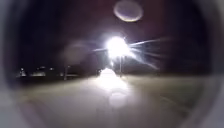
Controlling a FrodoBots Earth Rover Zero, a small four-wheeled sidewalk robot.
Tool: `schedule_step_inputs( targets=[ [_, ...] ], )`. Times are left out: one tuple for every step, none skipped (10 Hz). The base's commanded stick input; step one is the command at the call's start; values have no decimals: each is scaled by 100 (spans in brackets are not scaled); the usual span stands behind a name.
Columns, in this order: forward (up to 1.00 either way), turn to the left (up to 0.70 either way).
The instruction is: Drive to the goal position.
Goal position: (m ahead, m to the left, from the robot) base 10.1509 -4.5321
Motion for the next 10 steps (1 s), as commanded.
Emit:
schedule_step_inputs(
  targets=[
    [85, 3],
    [85, 3],
    [85, 6],
    [85, 9],
    [85, 12],
    [85, 11],
    [85, 7],
    [85, 5],
    [85, 4],
    [85, 4]
  ],
)
